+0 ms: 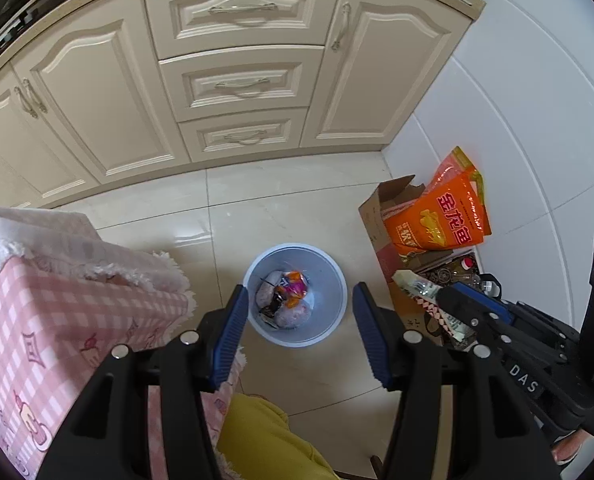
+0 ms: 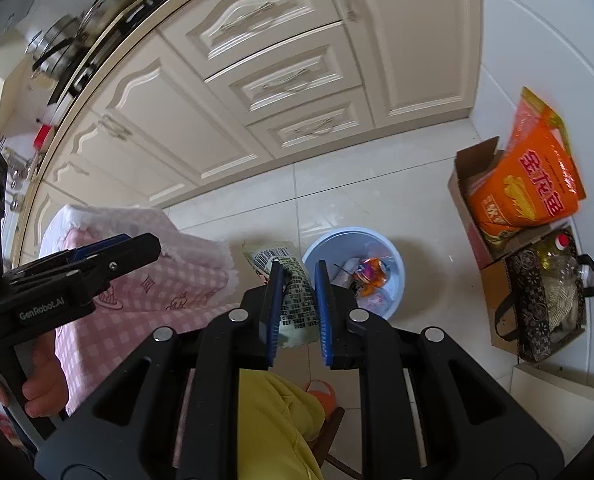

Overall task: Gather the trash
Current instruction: 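Open both tools to drop the lollipop and wrapper into the bin, then move both open tools back over the remaining trash on the table, then grasp the yellow candy bag with the right tool while the left tool grasps the clear plastic wrapper, then carry the yellow bag and clear wrapper with both tools over the blue bin, then open both tools to drop the bag and wrapper into the bin, then move both open tools back over the cup and can on the table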

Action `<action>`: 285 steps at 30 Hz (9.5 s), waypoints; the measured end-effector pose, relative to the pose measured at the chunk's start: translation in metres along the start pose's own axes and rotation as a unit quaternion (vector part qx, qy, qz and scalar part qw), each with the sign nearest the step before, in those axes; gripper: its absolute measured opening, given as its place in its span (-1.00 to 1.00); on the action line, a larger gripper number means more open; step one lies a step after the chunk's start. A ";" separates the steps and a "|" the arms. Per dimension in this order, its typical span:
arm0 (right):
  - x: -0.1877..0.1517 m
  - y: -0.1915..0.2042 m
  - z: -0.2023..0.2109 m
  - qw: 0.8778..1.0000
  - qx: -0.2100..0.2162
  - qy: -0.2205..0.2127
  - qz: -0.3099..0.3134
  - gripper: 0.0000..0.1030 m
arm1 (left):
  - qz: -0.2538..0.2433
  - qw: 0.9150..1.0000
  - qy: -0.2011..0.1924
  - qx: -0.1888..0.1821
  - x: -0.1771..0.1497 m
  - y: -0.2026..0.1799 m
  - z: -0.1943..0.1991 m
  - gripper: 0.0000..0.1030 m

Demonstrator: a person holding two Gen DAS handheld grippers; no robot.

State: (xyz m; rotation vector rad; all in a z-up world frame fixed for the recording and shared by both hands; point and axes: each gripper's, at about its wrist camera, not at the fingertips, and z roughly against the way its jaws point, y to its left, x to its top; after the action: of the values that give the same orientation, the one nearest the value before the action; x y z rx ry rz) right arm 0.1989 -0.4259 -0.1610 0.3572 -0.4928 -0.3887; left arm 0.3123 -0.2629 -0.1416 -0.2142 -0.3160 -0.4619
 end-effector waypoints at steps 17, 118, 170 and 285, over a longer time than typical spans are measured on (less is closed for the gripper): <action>-0.003 0.028 0.008 1.000 -0.003 -0.011 0.018 0.18 | 0.022 1.000 -0.004 -0.001 -0.017 0.029 0.012 0.04; -0.057 0.460 -0.139 0.937 0.038 0.066 0.341 -0.23 | 0.311 0.944 -0.111 -0.023 -0.184 0.434 0.180 0.50; -0.169 0.451 -0.043 0.945 -0.006 0.040 0.326 -0.22 | 0.241 0.963 -0.107 -0.055 -0.287 0.452 0.191 -0.46; -0.024 0.060 0.033 0.999 -0.025 0.011 0.017 0.31 | -0.007 0.997 0.033 -0.076 -0.049 0.042 0.049 0.19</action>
State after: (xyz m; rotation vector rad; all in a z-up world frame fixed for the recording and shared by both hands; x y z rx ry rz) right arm 0.1791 -0.3709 -0.1179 0.3043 -0.4657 -0.3621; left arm 0.2777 -0.1931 -0.1186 -0.3441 -0.2170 -0.5059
